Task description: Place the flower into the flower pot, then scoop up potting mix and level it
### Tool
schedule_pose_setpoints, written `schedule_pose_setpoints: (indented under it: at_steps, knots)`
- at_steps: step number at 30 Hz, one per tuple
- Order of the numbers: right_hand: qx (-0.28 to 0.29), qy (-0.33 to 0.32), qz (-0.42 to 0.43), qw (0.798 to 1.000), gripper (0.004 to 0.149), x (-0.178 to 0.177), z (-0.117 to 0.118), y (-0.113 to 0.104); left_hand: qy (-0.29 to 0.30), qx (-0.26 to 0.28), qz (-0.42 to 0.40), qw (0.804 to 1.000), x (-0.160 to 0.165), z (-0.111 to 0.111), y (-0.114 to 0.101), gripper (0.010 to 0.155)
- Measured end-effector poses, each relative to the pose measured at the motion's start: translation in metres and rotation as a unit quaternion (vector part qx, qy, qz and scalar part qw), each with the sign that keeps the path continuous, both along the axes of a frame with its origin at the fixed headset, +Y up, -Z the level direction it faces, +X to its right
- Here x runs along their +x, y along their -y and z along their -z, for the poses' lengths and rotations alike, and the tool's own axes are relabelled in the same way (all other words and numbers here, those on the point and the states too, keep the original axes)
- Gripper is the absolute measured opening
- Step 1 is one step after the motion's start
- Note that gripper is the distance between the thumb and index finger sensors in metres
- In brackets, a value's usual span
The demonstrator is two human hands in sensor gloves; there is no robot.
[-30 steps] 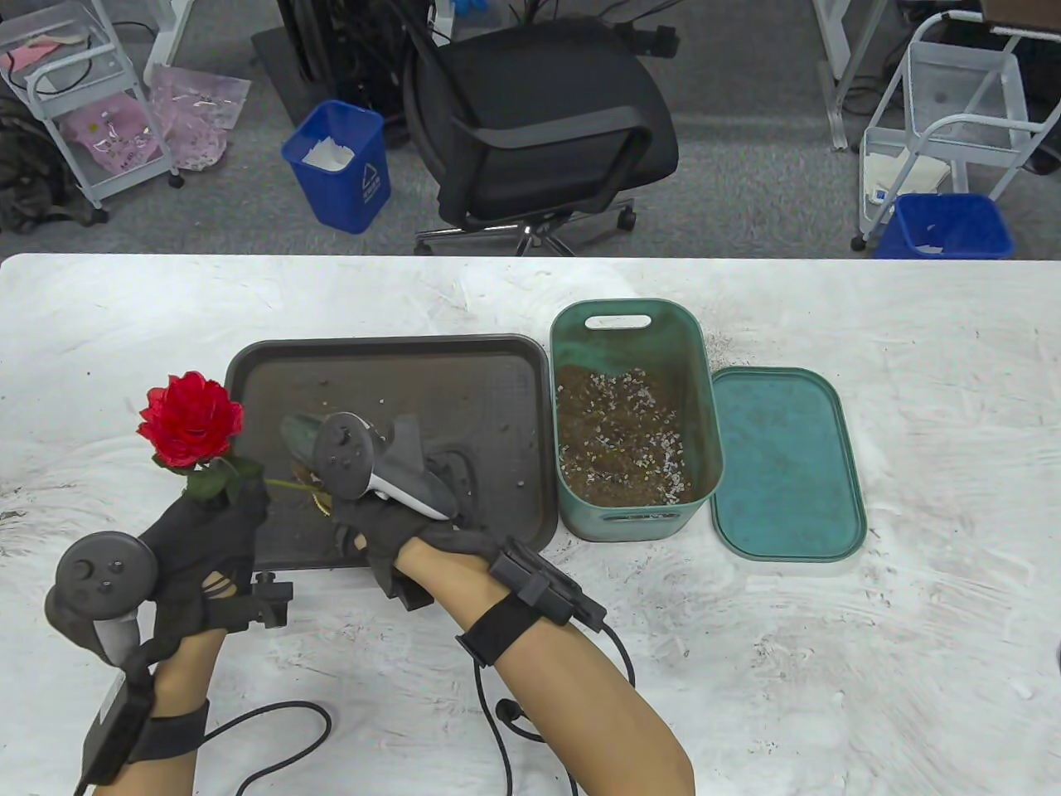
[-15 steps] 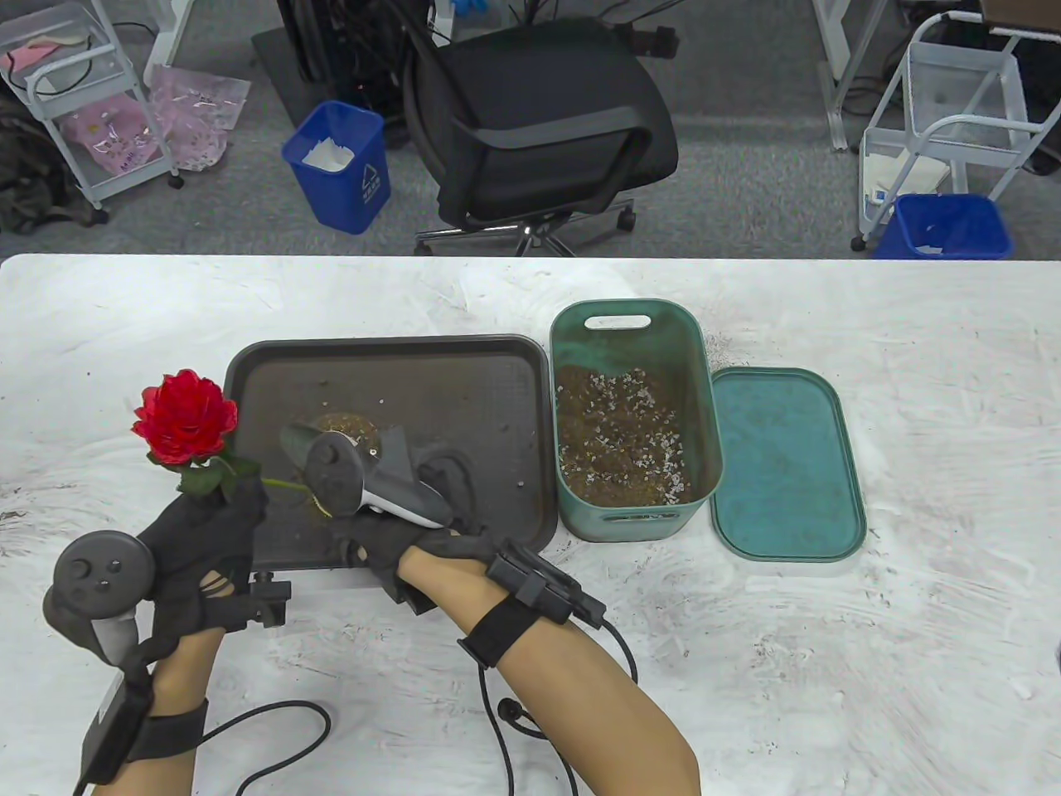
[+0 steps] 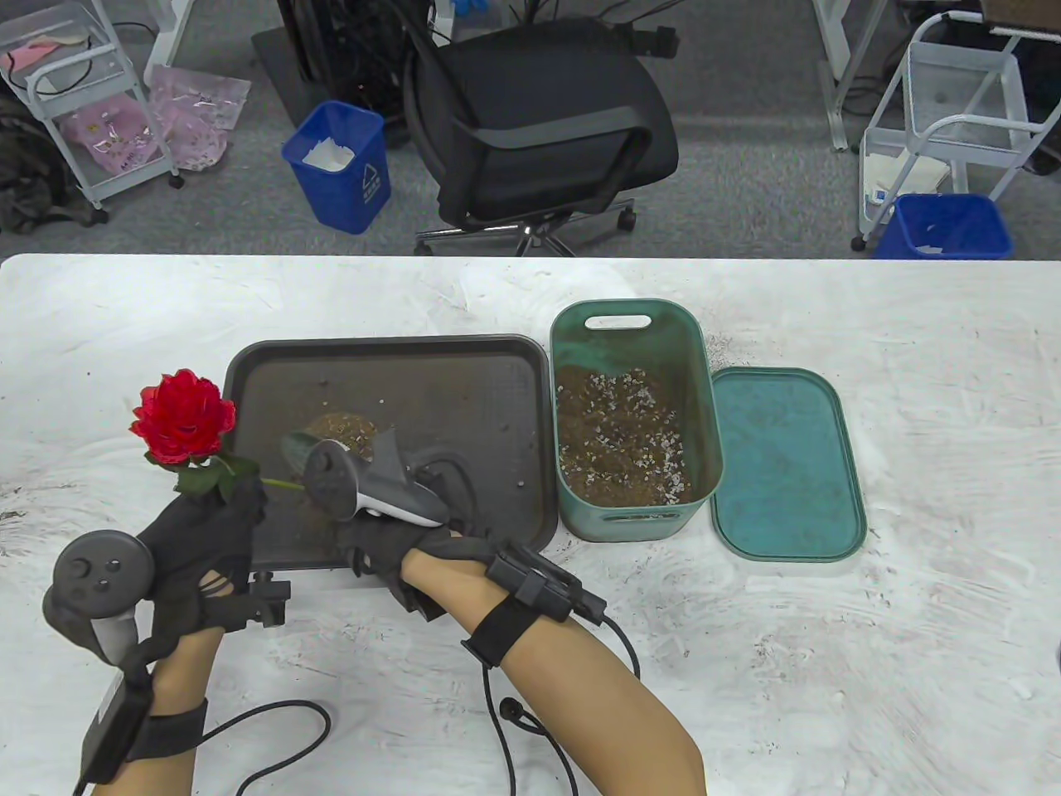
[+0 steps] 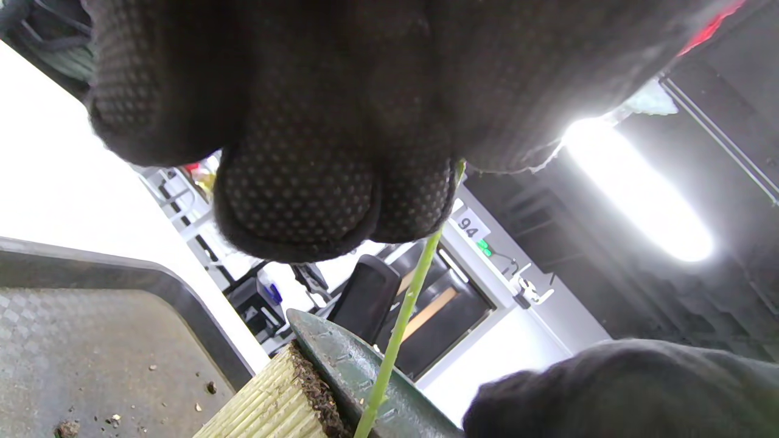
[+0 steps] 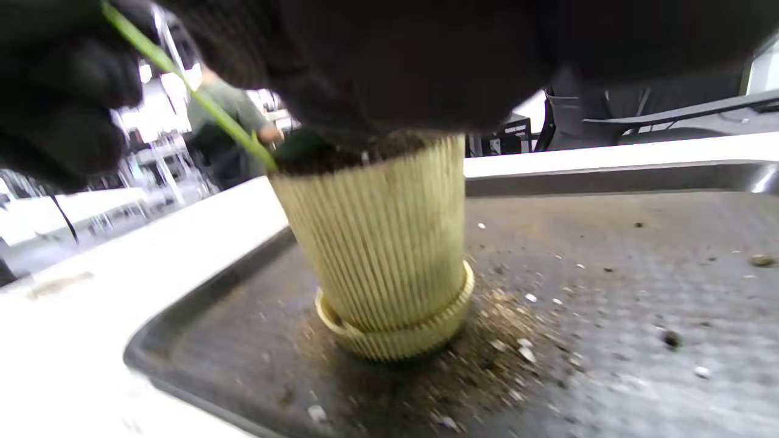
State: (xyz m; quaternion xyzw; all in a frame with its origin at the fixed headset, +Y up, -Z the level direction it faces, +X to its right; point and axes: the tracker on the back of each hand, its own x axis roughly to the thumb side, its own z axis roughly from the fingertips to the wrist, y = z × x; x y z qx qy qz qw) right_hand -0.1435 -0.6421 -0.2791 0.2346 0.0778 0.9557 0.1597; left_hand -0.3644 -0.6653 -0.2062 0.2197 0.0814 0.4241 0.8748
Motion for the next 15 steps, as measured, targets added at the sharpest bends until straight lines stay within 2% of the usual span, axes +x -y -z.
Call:
schedule_pose_setpoints:
  at_steps: [2,3,5,7,10,12,13,15]
  knots:
    - [0.013,0.047,0.096,0.994,0.048,0.016,0.006,-0.009,0.000,-0.001,-0.002,1.000,0.000,0.000,0.000,0.043]
    - [0.009,0.054,0.114,0.992,0.048,0.020,0.008,-0.010,0.000,0.000,-0.002,1.000,0.000,0.000,0.000,0.042]
    - [-0.021,0.059,0.095,0.994,0.048,0.027,0.011,-0.008,0.001,0.000,-0.001,1.000,0.000,0.000,0.000,0.042]
    - [-0.012,0.062,0.082,0.995,0.047,0.028,0.011,0.000,0.002,0.001,0.000,1.000,0.001,0.000,0.000,0.042]
    - [-0.035,0.053,0.057,0.996,0.046,0.026,0.010,0.011,0.001,0.001,0.000,1.000,0.000,0.000,0.001,0.042]
    - [-0.028,0.058,0.057,0.996,0.046,0.022,0.010,0.015,0.000,0.000,0.000,1.000,0.000,-0.001,0.001,0.042]
    - [-0.045,0.052,0.036,0.997,0.046,0.021,0.008,0.018,0.000,0.000,0.000,1.000,0.000,-0.001,0.001,0.042]
    - [-0.030,0.058,0.050,0.997,0.046,0.022,0.005,0.024,0.000,0.001,0.000,1.000,0.000,0.000,0.001,0.042]
